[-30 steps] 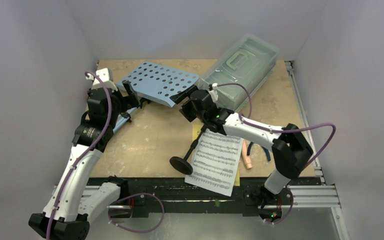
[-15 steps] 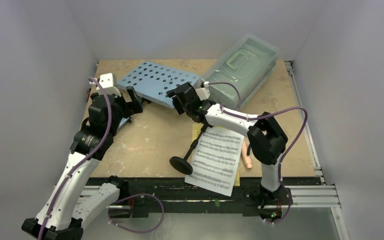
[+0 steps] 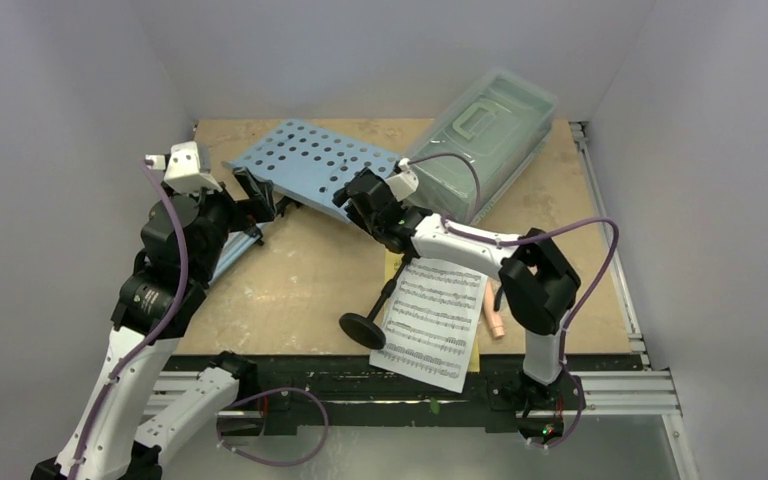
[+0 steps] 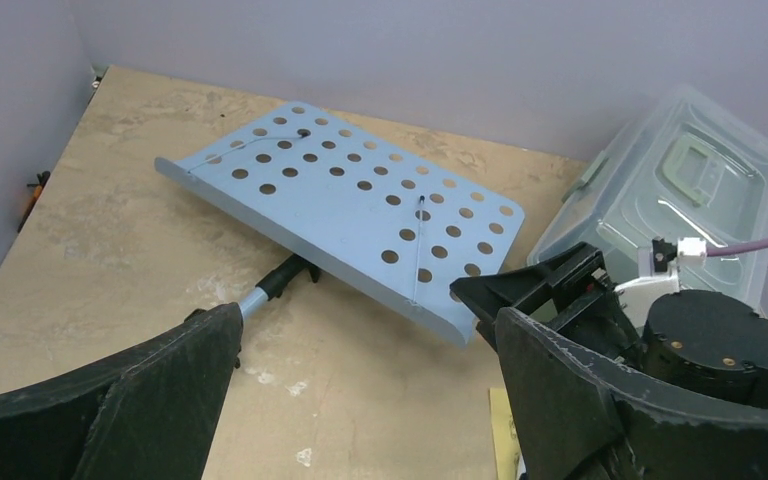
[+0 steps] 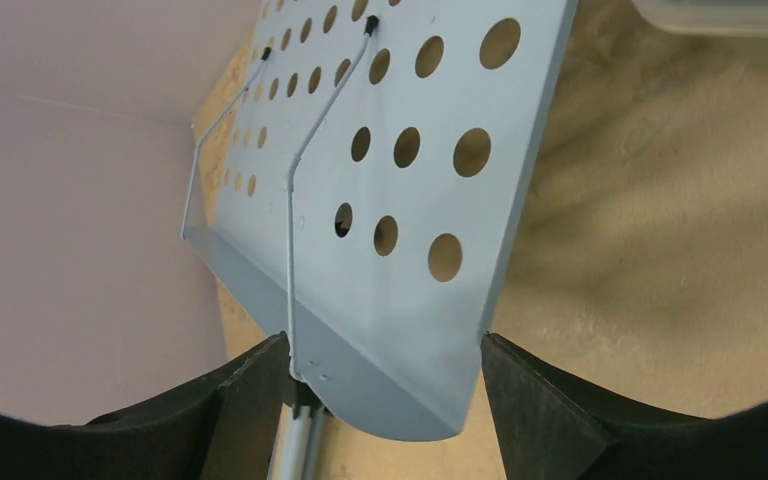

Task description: Set up the instrument practice props

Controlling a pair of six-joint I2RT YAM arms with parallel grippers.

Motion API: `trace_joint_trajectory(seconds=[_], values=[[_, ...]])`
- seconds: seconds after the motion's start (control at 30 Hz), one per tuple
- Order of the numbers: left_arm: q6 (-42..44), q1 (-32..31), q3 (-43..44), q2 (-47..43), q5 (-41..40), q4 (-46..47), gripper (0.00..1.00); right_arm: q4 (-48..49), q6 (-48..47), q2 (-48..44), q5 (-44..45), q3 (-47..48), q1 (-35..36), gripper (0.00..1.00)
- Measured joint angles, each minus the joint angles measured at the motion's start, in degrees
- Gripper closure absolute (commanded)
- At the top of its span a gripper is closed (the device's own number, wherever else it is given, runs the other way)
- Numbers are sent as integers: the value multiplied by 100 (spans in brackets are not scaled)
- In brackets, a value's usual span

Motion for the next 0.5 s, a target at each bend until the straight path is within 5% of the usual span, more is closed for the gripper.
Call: trace_joint_trajectory(seconds=[0.2, 0.5], values=[[2, -2, -4, -4, 74, -103, 3, 234, -1161, -433, -57, -291, -7, 20], [-7, -2, -70, -20, 326, -87, 2, 348, -581, -343, -170, -313, -48, 30]])
